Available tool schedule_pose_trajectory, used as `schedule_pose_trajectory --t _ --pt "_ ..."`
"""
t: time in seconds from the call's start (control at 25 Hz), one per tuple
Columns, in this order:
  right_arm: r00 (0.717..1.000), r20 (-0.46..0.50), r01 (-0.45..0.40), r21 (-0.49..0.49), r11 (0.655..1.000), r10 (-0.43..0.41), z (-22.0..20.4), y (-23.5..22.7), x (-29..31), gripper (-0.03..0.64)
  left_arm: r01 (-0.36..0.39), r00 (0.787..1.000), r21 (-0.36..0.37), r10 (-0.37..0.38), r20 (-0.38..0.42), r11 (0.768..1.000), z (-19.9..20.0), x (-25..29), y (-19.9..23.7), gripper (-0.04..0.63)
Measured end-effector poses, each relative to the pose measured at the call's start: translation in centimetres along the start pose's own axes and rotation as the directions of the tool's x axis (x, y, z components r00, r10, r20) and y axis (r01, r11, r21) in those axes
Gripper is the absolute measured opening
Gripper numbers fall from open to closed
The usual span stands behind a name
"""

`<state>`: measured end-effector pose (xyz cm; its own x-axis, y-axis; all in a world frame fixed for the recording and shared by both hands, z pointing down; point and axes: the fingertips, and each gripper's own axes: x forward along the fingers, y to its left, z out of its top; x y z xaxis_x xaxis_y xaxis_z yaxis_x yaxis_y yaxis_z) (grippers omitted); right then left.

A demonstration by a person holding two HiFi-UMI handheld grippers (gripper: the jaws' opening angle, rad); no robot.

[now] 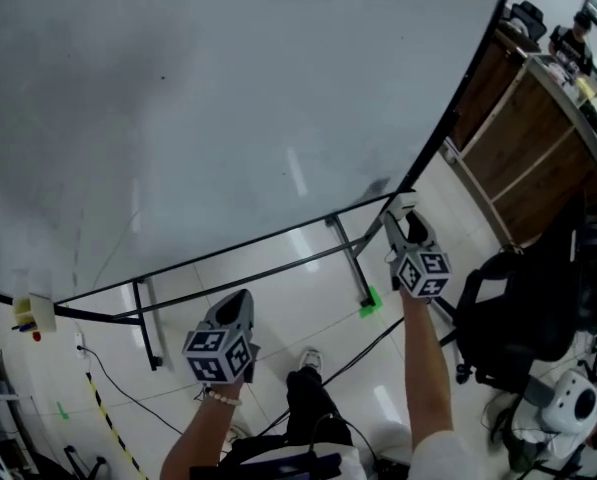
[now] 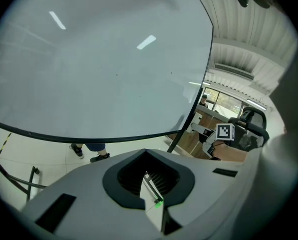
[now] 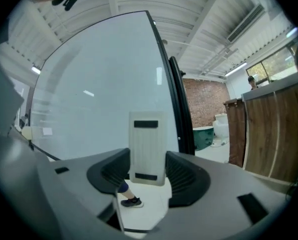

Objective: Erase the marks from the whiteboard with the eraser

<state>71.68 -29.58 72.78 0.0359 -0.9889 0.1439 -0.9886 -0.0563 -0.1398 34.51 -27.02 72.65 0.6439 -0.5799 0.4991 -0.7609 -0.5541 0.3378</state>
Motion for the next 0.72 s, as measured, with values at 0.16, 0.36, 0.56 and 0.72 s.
schedule_pose_trajectory --t 0.16,0.36,0.56,0.72 --pt "0.999 -0.040 -0.018 0.093 0.996 0.021 2.2 7.5 -6.8 0.247 0.000 0.998 0.040 -0.002 0.058 0.999 -0.2 -9.2 1.9 -0.012" --pt "0.998 -0.053 -0.036 0.143 0.989 0.044 6.8 19.6 -16.5 0.248 0.029 0.991 0.064 -0.037 0.125 0.998 0.7 -22.7 4.7 -0.012" --pt "0.997 -0.014 -0.073 0.142 0.987 0.076 11.4 33.1 -27.3 0.247 0.065 0.976 0.118 -0.088 0.198 0.991 0.9 -36.0 6.4 -0.012" --pt "0.993 0.003 -0.116 0.147 0.982 0.117 12.1 45.3 -35.3 0.248 0.075 0.971 0.141 -0.105 0.214 0.987 -0.6 -45.7 8.6 -0.012"
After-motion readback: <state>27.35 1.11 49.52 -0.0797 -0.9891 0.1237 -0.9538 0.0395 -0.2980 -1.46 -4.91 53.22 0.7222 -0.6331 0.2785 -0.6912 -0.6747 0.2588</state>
